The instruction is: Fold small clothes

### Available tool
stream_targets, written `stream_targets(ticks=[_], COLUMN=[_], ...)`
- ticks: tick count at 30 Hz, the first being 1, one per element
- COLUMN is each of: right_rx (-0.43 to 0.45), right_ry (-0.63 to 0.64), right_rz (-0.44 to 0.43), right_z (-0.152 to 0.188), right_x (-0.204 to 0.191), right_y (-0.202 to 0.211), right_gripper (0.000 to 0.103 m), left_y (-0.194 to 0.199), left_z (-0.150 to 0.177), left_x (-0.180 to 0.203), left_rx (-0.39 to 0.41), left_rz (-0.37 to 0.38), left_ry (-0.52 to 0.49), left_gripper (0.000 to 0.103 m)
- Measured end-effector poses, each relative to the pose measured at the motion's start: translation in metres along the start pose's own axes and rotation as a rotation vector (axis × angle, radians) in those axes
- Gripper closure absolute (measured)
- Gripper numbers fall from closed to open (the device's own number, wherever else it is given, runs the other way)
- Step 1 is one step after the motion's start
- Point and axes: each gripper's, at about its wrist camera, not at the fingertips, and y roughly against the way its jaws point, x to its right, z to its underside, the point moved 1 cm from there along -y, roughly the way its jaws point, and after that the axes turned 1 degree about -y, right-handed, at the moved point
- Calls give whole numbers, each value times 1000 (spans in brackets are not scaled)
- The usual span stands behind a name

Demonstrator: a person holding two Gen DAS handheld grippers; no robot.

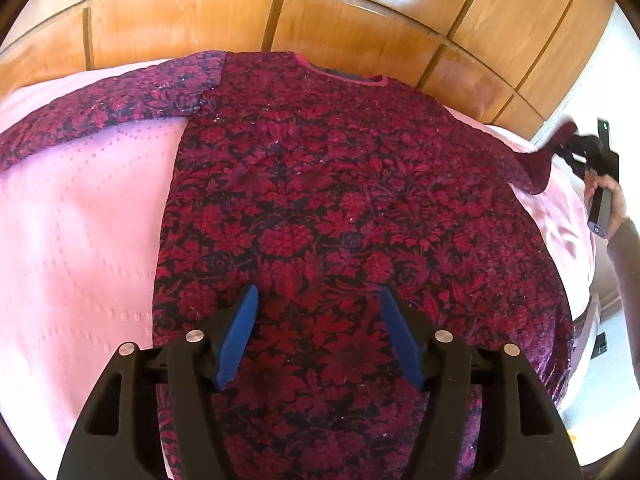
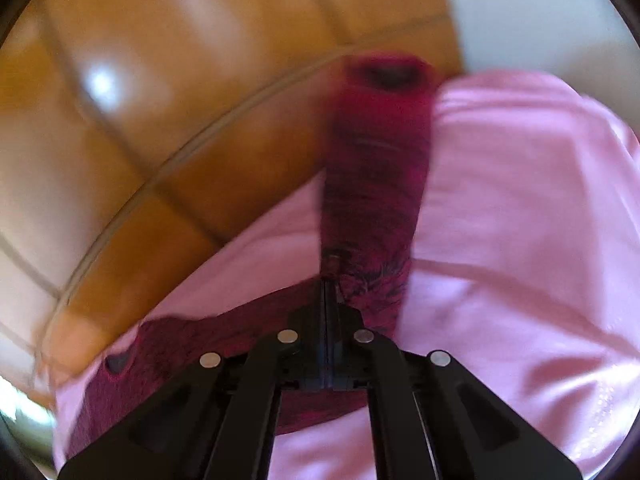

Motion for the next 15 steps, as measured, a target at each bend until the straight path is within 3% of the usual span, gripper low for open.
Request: stream_targets(ticks=[5, 10, 15], right_rx=[-59, -166, -269], right_ry=[151, 327, 460], right_rz=[-92, -237, -300], right_z=[26, 88, 151], right_x=[-73, -165, -227], right_y=[-18, -34, -57], right_gripper=[103, 103, 103], left_y=[6, 11, 18], left_z=[1, -4, -20], left_x=[-3, -6, -9], left_rx=[12, 27, 59], left_rz=[21, 56, 111], left_ry=[24, 63, 104], left_gripper=[41, 41, 41])
